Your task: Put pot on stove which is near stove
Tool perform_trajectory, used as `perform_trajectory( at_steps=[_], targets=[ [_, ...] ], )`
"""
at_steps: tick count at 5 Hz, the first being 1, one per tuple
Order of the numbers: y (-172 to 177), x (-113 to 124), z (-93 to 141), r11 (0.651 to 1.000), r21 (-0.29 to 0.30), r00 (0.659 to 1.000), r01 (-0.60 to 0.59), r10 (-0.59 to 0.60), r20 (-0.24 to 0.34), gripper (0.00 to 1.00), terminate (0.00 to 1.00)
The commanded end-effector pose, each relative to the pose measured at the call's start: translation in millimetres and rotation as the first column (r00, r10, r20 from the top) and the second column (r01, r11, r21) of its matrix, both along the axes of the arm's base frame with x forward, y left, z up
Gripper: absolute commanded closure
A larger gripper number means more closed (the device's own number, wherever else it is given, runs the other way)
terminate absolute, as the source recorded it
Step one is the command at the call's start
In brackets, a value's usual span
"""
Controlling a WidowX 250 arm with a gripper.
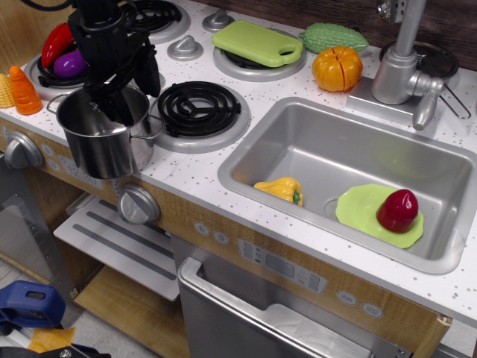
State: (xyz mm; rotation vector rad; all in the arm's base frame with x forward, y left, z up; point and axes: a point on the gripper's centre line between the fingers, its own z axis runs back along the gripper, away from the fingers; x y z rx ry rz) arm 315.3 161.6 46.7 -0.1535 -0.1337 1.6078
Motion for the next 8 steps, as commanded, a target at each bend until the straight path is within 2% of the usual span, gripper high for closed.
perform_trajectory(
  at_steps=[1, 2, 3, 6, 7, 8],
  targets=[
    [5.0, -0.5, 9.1, 1.000, -0.002, 0.999, -0.022, 0.022, 0.048, 1.00, 0.00],
    [6.7, -1.4, 5.6, 0.999, -0.038, 0.998, -0.031, 0.033, 0.060, 1.00, 0.00],
    [5.1, 0.6, 8.2, 0.999, -0.035, 0.998, -0.034, 0.036, 0.059, 1.00, 0.00],
    [8.8, 41.7, 35.5, 0.998, -0.034, 0.998, 0.058, -0.057, 0.027, 1.00, 0.00],
    [11.6, 52.5, 51.6, 0.995, -0.033, 0.995, 0.097, -0.097, -0.006, 1.00, 0.00],
    [3.3, 55.6, 54.6, 0.996, -0.048, 0.997, 0.079, -0.079, -0.011, 1.00, 0.00]
  ],
)
